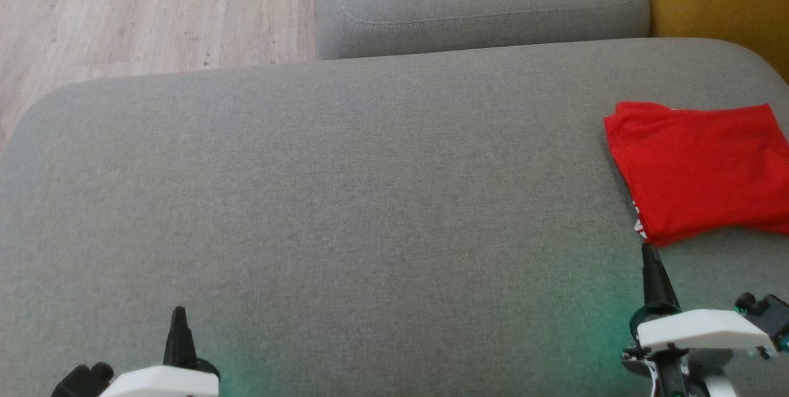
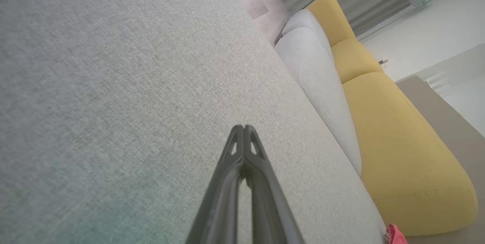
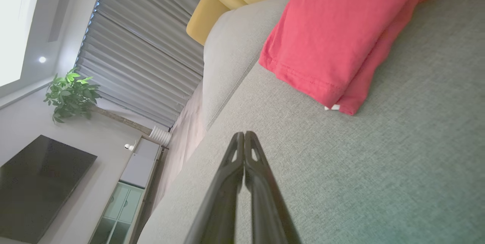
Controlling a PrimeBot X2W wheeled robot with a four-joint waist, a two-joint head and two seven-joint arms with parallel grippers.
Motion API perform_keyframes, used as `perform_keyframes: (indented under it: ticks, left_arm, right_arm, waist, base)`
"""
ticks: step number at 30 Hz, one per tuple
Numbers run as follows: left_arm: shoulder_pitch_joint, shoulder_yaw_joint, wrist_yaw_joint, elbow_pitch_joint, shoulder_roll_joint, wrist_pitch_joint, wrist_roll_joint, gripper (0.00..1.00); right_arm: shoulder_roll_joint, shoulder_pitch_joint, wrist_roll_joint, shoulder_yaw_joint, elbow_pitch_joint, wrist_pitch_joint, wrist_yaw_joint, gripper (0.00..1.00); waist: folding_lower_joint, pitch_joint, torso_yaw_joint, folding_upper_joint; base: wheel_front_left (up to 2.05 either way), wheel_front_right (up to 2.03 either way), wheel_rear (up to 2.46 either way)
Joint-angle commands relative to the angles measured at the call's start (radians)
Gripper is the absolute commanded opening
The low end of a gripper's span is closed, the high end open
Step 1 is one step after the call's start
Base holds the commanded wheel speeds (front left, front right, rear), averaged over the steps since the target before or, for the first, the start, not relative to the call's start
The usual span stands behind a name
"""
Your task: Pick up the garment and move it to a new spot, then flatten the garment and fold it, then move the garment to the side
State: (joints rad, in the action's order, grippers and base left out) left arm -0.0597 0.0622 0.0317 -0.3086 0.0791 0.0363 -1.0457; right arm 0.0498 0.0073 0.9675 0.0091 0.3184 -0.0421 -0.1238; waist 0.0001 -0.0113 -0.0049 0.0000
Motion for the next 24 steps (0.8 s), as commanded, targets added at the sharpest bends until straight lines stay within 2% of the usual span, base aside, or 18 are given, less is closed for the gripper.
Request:
perform_keyframes:
  ticks: [1,24]
  left_arm:
    - [0.054,-0.031,0.01,0.035,0.0,-0.004,-0.021,0.0]
    - [0.099,-0.089,0.045,0.046,-0.012,-0.062,-0.236,0.0]
  right_arm:
    - [0.018,-0.051,0.027,0.002,-0.036,0.009,-0.004,0.0]
    - [0.019,-0.076,0.28,-0.036,-0.051,0.058,-0.005,0.0]
  waist:
    - [-0.0001,0.0,0.0,0.0]
    - [-0.0001,0.006,0.002,0.0]
  base:
    - [0.0,0.0,0.0]
    - [0.0,0.0,0.0]
